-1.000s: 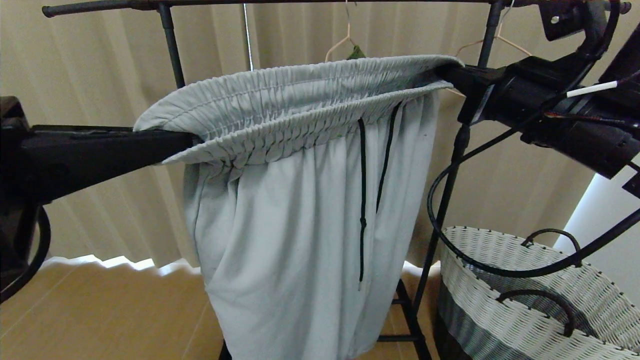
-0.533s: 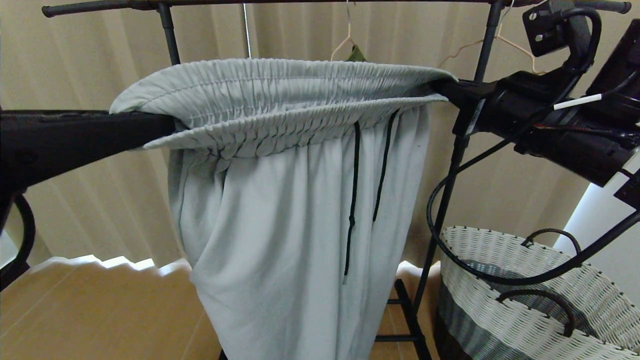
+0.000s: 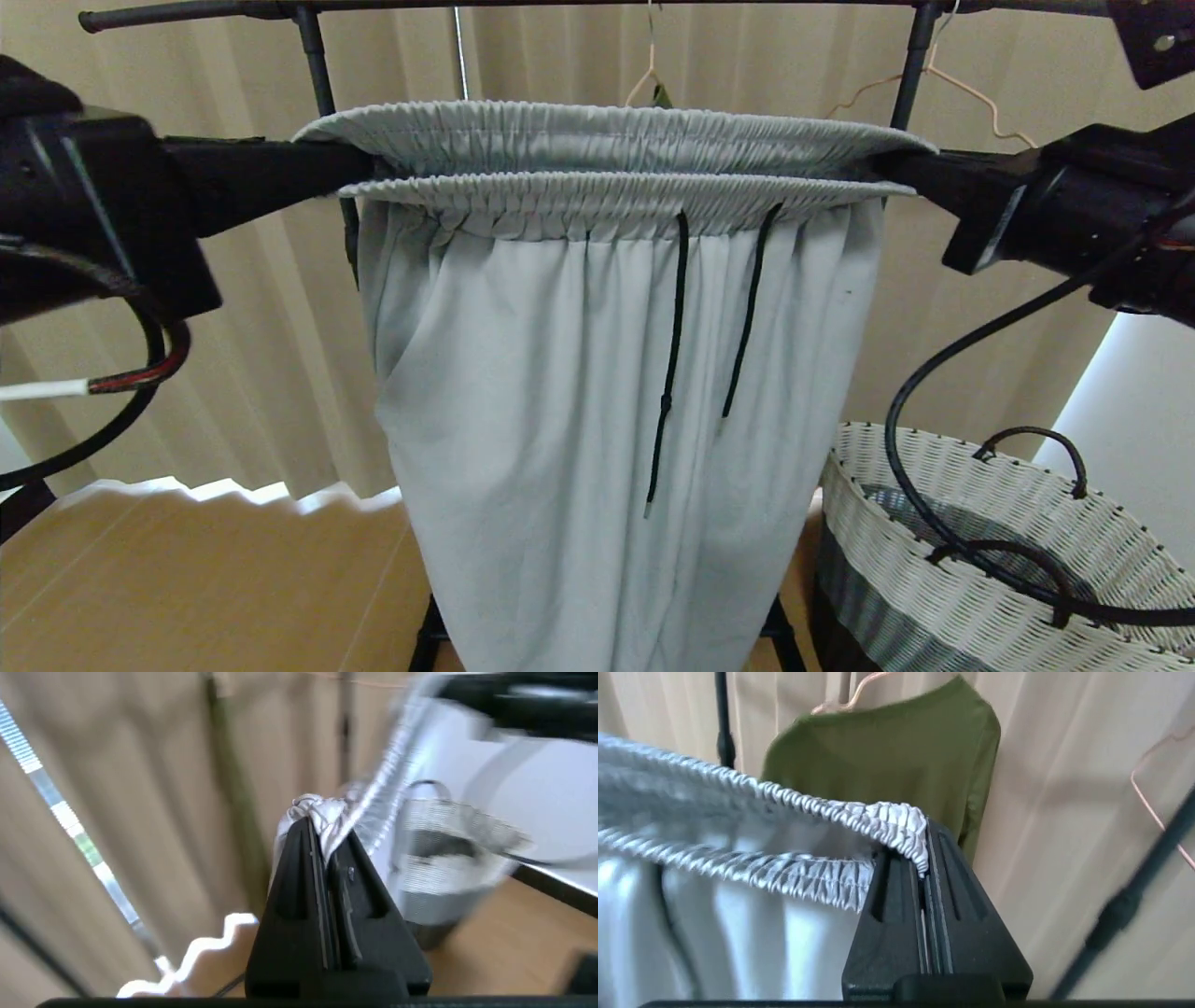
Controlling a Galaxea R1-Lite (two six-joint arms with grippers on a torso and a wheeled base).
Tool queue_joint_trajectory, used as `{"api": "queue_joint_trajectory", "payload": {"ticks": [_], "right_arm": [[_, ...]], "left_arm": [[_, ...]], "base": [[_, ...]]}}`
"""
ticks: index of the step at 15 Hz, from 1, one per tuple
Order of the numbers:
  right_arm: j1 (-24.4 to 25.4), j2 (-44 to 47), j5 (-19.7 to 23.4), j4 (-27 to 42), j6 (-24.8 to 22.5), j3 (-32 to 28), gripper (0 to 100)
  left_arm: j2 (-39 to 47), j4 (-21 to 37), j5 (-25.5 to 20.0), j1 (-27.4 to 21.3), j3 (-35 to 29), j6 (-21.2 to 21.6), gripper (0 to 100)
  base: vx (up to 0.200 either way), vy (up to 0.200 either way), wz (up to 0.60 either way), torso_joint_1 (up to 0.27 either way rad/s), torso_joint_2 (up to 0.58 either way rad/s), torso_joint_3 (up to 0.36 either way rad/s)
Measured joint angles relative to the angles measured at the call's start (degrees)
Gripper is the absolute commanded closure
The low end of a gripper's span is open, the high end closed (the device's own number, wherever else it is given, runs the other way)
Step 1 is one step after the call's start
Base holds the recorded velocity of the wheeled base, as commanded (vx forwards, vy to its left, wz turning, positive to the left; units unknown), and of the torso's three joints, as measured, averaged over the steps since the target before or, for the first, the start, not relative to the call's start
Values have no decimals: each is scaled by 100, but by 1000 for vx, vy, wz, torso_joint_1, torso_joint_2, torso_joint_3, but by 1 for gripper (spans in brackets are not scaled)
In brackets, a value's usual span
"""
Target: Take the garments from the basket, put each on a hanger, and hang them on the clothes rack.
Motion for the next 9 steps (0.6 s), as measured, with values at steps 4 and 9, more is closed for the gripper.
{"api": "queue_joint_trajectory", "payload": {"ticks": [4,9], "right_arm": [[135,-590,33,441,2,102,100],[457,-1086,55,611,13,490,100]], "left_arm": [[686,-312,958,63,-422,11,100],[1536,-728,1352,361,-1029,-2,100]], "base": [[0,0,0,0,0,0],[0,0,0,0,0,0]]}}
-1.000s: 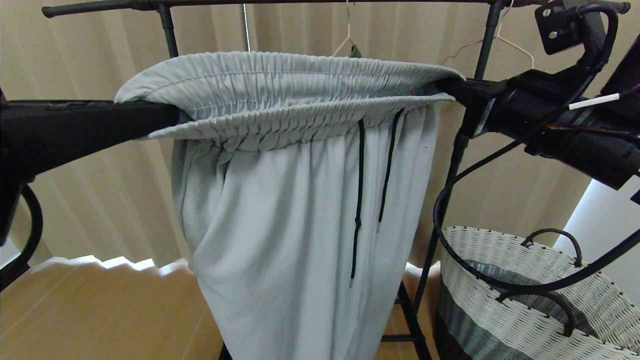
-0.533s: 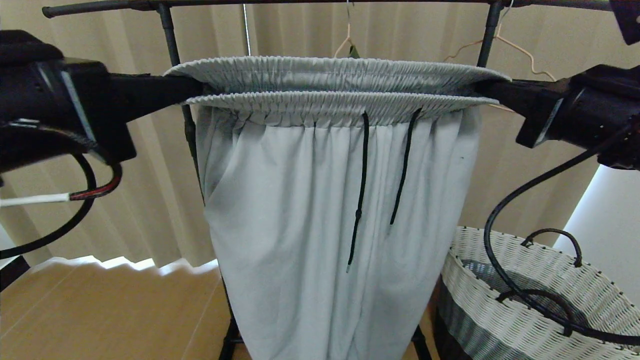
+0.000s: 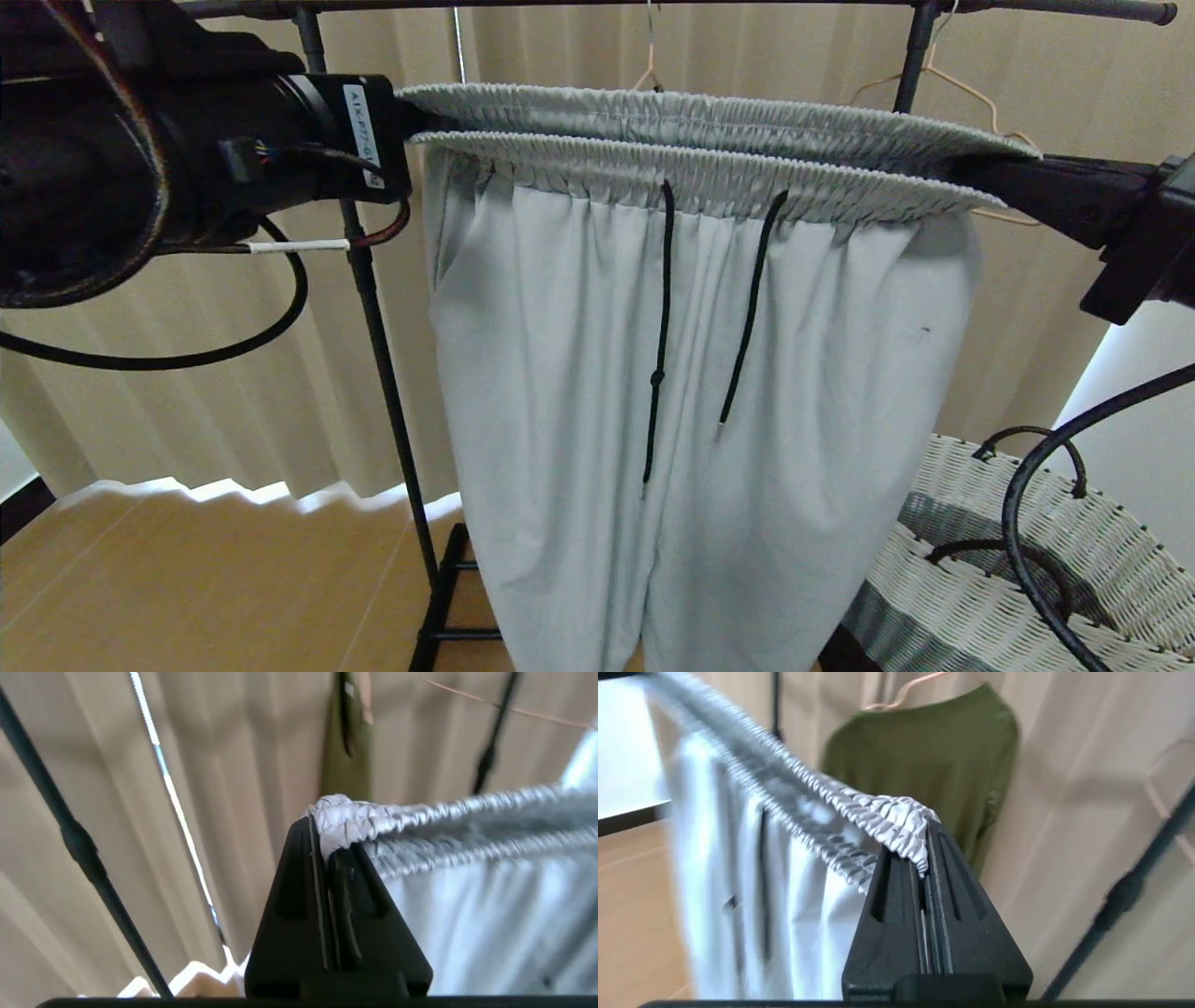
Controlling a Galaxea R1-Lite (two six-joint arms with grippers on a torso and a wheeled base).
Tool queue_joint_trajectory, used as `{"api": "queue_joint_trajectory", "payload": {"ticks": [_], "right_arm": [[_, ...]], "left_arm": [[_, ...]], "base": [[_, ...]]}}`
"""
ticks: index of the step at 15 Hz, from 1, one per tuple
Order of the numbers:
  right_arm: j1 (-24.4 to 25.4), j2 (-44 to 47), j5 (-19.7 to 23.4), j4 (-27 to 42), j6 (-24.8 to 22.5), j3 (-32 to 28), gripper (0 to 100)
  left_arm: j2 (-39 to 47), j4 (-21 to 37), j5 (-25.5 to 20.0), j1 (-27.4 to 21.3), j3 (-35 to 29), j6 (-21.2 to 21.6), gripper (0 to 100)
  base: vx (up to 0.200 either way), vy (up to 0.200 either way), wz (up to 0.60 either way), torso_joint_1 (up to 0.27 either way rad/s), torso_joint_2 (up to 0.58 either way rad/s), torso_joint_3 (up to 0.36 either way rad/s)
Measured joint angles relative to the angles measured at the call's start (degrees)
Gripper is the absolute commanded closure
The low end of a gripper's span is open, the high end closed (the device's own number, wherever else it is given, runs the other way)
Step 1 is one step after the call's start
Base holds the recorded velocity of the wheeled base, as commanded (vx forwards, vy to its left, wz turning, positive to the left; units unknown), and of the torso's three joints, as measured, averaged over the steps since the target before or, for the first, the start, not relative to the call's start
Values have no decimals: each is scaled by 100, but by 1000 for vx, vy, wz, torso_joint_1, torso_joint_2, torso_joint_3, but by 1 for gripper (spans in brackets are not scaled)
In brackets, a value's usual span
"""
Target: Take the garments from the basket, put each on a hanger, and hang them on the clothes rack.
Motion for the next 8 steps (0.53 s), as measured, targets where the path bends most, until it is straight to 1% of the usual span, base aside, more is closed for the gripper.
{"api": "queue_joint_trajectory", "payload": {"ticks": [2,5,8], "right_arm": [[149,-99,57,-6,7,113,100],[227,-236,495,-66,2,310,100],[240,-297,514,-63,-9,361,100]], "left_arm": [[201,-27,5,41,-94,2,100],[396,-30,16,56,-190,-17,100],[490,-30,17,59,-201,-22,100]], "base": [[0,0,0,0,0,0],[0,0,0,0,0,0],[0,0,0,0,0,0]]}}
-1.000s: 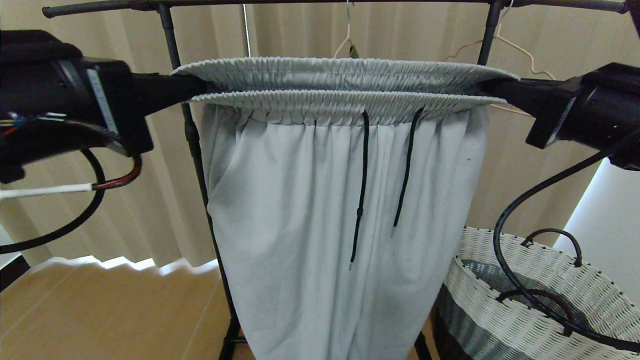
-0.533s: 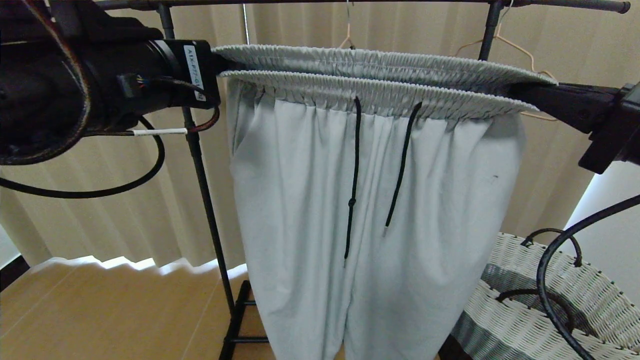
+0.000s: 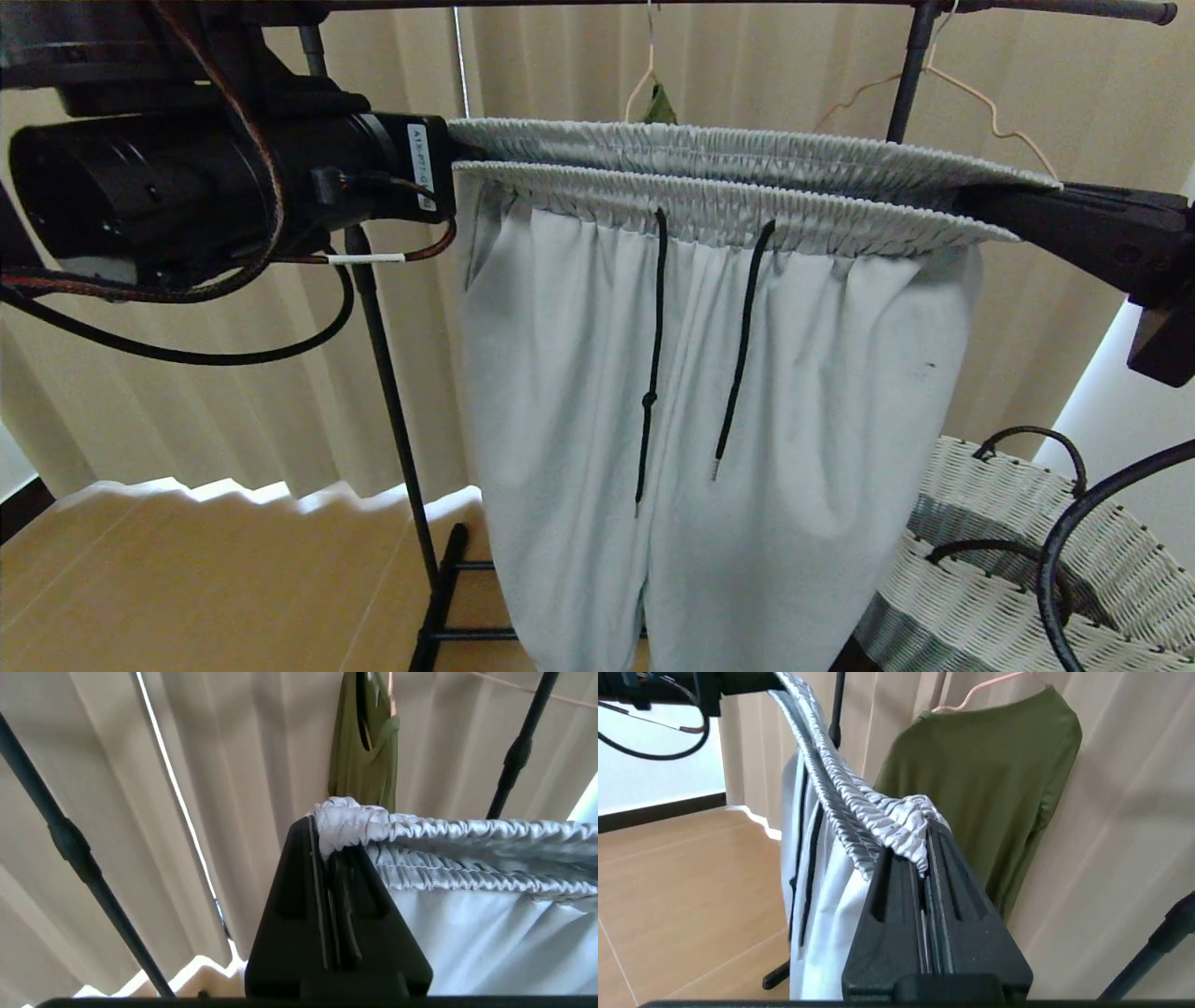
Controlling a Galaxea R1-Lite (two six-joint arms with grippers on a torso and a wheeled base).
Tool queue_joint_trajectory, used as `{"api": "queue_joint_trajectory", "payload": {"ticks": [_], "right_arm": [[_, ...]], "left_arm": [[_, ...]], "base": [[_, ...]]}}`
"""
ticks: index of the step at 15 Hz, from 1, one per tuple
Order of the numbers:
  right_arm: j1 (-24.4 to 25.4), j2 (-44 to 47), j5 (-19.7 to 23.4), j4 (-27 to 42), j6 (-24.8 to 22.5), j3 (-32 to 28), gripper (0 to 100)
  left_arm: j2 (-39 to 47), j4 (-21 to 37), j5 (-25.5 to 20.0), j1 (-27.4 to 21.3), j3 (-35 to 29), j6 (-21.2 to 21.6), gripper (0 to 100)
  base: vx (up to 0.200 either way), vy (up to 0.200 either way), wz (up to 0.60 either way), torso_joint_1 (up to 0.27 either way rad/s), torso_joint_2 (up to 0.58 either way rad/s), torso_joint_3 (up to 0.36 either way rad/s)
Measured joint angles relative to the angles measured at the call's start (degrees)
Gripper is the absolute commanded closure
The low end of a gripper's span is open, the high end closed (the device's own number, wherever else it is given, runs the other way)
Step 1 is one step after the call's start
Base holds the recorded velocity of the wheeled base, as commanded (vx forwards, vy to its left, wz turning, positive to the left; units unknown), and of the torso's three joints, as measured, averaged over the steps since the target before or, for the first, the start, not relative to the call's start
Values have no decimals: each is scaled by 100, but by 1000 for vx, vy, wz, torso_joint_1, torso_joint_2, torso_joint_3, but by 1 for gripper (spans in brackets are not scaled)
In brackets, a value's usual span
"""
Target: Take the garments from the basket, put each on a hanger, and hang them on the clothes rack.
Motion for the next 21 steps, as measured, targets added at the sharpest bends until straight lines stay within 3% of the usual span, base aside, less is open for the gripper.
{"api": "queue_joint_trajectory", "payload": {"ticks": [5,8,12,15,17,20,21], "right_arm": [[-208,102,-27,-24,-107,-27,100],[-472,350,-38,-51,-101,-167,100],[-741,808,-38,-631,-96,-324,100],[-802,1345,-41,-1185,-74,-512,100],[-811,1651,-38,-1319,-63,-774,100],[-813,1847,-55,-1319,-61,-886,100],[-818,1842,-167,-1267,-66,-886,100]], "left_arm": [[-358,59,-74,-20,553,-2,100],[-777,193,-428,-17,957,22,100],[-1248,521,-1123,-17,1257,35,100],[-1762,1182,-2044,-37,1348,49,100],[-2076,1280,-2581,-67,1441,51,100],[-2321,1291,-2625,-138,1536,262,100],[-2343,1282,-2430,-89,1549,383,100]], "base": [[0,0,0,0,0,0],[0,0,0,0,0,0],[0,0,0,0,0,0],[0,0,0,0,0,0],[0,0,0,0,0,0],[0,0,0,0,0,0],[0,0,0,0,0,0]]}}
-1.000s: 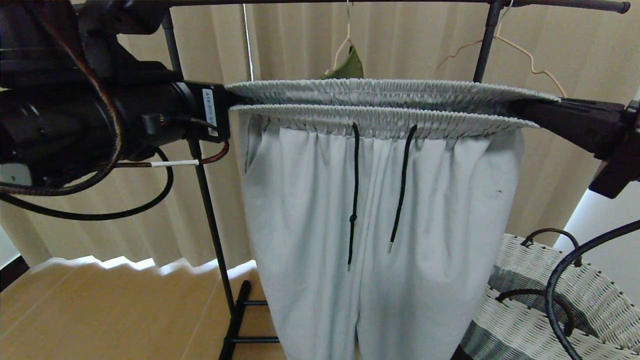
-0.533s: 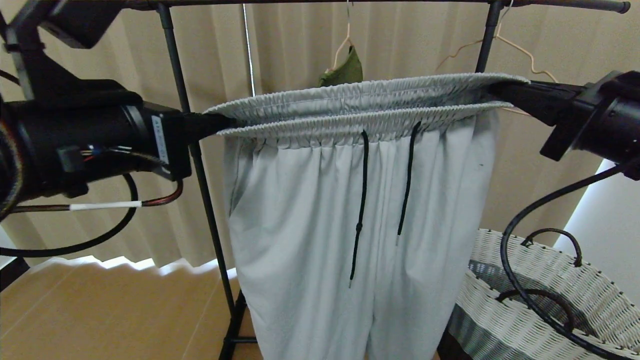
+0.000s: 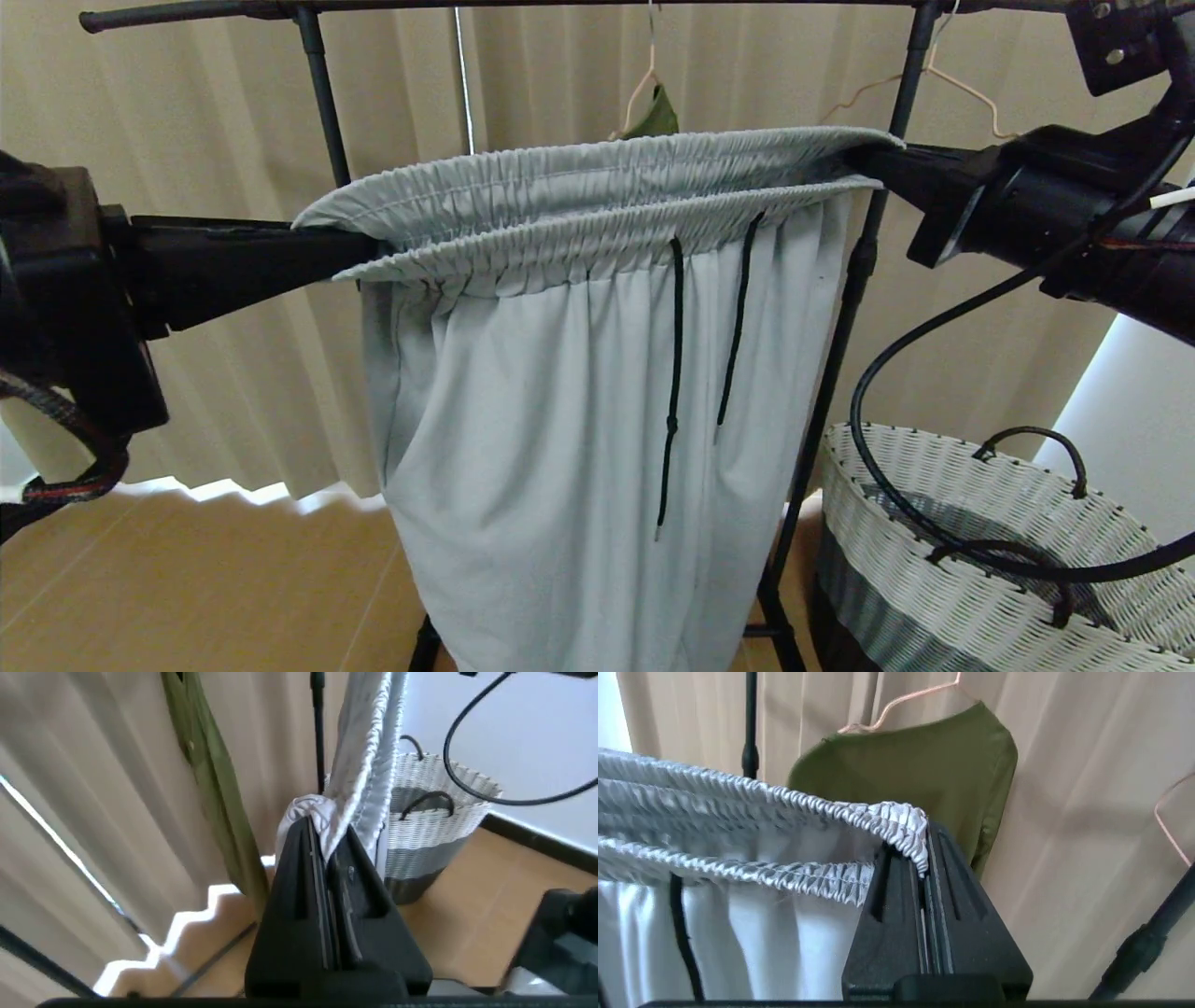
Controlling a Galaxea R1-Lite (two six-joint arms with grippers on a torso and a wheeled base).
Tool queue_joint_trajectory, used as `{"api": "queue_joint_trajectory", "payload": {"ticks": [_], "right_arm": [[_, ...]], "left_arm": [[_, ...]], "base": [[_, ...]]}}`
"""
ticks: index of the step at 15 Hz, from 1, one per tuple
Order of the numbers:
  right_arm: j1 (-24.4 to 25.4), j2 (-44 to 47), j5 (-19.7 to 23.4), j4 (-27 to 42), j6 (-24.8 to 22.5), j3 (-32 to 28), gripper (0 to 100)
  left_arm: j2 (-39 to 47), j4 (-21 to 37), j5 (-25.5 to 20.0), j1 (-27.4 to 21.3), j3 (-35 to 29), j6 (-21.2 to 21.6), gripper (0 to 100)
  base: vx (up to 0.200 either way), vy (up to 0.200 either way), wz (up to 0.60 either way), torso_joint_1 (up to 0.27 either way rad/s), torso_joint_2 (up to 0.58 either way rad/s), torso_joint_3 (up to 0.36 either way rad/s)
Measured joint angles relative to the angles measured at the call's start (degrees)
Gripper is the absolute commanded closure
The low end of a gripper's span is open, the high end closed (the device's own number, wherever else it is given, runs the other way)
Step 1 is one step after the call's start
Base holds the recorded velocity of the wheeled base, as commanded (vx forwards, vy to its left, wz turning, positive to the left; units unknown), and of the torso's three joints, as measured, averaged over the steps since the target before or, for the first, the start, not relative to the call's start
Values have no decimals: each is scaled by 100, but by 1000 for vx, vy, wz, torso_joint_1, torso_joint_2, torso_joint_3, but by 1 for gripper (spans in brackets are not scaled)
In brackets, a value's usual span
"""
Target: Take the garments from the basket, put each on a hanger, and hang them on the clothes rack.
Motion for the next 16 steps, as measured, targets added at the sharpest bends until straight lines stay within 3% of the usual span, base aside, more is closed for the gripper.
{"api": "queue_joint_trajectory", "payload": {"ticks": [3,7,9,12,13,16], "right_arm": [[-20,-172,-108,235,-5,68,100],[-22,-701,-115,924,-5,276,100],[-20,-951,-115,1117,-5,501,100],[-15,-1109,-117,1133,-5,623,100],[-15,-1134,-119,1141,-5,636,0],[-15,-1172,-130,1084,-6,702,0]], "left_arm": [[118,-261,1003,127,7,156,100],[601,-1545,2111,124,-11,162,100],[857,-1862,2281,113,-28,139,100],[1017,-1879,2287,105,-23,137,100],[1036,-1879,2285,102,-2,137,100],[1064,-1881,2283,107,85,137,100]], "base": [[0,0,0,0,0,0],[0,0,0,0,0,0],[0,0,0,0,0,0],[0,0,0,0,0,0],[0,0,0,0,0,0],[0,0,0,0,0,0]]}}
